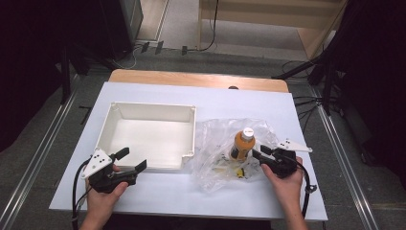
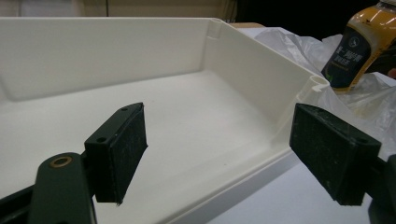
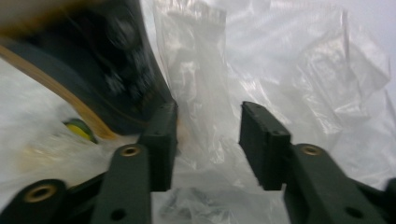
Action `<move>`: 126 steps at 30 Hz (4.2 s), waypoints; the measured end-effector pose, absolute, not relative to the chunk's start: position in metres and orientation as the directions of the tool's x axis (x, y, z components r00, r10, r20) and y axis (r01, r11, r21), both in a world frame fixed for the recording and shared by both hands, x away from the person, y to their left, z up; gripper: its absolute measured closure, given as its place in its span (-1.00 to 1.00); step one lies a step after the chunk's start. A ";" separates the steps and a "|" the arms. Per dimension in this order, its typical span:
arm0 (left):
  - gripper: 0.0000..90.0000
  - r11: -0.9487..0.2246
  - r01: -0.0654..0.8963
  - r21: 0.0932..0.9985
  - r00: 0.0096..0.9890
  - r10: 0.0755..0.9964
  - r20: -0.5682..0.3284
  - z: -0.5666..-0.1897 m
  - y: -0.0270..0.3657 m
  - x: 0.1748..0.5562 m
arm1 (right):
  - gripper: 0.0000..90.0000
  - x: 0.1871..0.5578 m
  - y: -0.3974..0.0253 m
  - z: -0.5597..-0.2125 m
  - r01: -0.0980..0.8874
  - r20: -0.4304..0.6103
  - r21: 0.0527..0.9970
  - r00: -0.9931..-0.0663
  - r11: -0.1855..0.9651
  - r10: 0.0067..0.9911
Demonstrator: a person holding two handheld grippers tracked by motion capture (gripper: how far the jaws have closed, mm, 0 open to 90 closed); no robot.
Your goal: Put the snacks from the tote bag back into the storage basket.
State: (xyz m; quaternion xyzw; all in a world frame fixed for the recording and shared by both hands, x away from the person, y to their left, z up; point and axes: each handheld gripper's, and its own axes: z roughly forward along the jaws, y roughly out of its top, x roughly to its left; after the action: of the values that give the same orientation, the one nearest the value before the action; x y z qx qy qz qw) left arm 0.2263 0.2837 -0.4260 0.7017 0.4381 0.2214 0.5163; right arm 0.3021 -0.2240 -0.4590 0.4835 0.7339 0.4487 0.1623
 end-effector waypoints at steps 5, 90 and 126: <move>-0.62 -0.062 0.393 0.917 0.504 0.849 -0.158 -0.425 0.296 0.223 | -0.04 0.294 -0.228 -0.442 0.486 0.179 0.865 -0.533 0.127 0.827; -0.91 -0.094 0.397 0.913 0.527 0.838 -0.142 -0.423 0.302 0.226 | -0.32 0.326 -0.169 -0.417 0.497 0.135 0.818 -0.655 0.290 0.743; -0.91 -0.072 0.393 0.917 0.514 0.844 -0.154 -0.422 0.310 0.223 | -0.32 0.334 -0.137 -0.357 0.469 0.107 0.826 -0.676 0.313 0.729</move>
State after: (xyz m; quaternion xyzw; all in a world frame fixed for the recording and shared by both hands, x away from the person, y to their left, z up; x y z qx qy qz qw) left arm 0.2231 0.3095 -0.4217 0.6992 0.4423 0.2174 0.5179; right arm 0.3340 -0.1369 -0.3574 0.3756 0.7973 0.4497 0.1448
